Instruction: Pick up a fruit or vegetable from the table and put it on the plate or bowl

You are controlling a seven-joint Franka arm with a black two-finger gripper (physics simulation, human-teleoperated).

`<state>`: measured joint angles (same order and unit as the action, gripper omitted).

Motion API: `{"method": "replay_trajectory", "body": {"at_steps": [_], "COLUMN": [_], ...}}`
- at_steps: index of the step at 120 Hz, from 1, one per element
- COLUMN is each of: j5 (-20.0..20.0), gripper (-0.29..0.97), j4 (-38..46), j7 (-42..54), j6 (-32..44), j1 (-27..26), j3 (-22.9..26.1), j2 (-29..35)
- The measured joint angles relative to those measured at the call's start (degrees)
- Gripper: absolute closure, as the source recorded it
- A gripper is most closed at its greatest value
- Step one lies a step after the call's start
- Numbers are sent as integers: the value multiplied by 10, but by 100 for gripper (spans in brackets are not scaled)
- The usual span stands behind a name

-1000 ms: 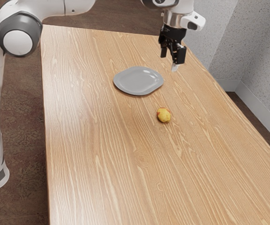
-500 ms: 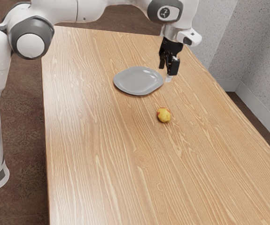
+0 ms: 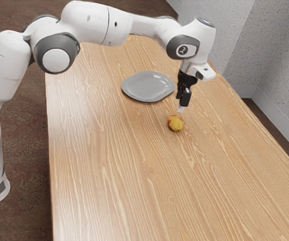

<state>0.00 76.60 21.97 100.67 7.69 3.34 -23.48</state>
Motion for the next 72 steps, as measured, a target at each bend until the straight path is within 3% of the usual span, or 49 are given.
{"method": "replay_trajectory", "body": {"at_steps": [72], "j5": [-4], "gripper": [0], "j4": [49], "j7": [80], "j6": [62], "j1": [0], "j3": [0], "j2": [-21]}}
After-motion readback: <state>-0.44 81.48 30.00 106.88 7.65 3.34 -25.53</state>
